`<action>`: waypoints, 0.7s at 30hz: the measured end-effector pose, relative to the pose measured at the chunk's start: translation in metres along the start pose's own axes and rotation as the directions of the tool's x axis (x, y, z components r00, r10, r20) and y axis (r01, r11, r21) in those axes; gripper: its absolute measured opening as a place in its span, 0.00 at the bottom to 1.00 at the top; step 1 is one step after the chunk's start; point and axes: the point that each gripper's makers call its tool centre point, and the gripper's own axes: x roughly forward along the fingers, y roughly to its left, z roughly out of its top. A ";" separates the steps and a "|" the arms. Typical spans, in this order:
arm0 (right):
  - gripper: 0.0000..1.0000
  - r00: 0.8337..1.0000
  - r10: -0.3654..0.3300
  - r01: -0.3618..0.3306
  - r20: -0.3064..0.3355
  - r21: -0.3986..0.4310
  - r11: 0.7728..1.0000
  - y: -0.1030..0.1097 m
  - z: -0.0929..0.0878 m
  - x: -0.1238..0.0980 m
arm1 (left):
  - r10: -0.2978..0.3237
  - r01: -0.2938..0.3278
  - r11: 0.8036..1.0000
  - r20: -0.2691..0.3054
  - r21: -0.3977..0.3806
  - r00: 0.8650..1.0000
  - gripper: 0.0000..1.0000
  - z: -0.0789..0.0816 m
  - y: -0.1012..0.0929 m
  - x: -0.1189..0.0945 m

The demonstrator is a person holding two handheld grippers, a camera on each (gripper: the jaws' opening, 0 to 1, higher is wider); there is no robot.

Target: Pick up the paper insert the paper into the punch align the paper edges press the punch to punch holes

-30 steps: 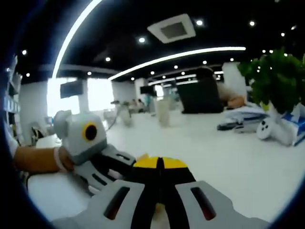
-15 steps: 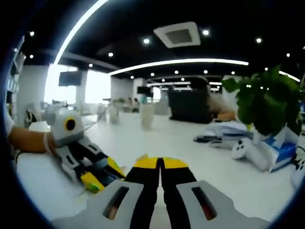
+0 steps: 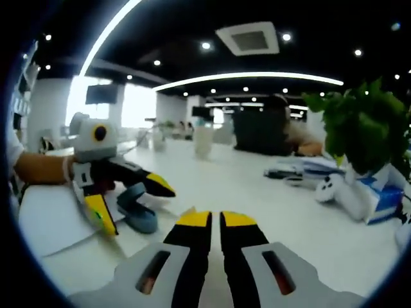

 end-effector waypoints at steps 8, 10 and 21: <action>0.24 1.000 -0.006 0.006 -0.016 0.018 1.000 -0.003 -0.001 0.001 | -0.004 0.004 1.000 0.022 0.008 1.000 0.59 0.008 -0.002 -0.004; 0.29 1.000 -0.016 0.017 -0.018 0.028 0.999 -0.007 -0.002 0.000 | 0.008 -0.008 1.000 0.041 -0.011 0.999 0.59 0.013 0.003 -0.008; 0.52 0.997 -0.047 0.048 -0.057 0.032 0.998 -0.010 -0.006 -0.001 | 0.150 -0.148 0.988 -0.035 0.037 0.988 0.59 0.021 0.007 -0.073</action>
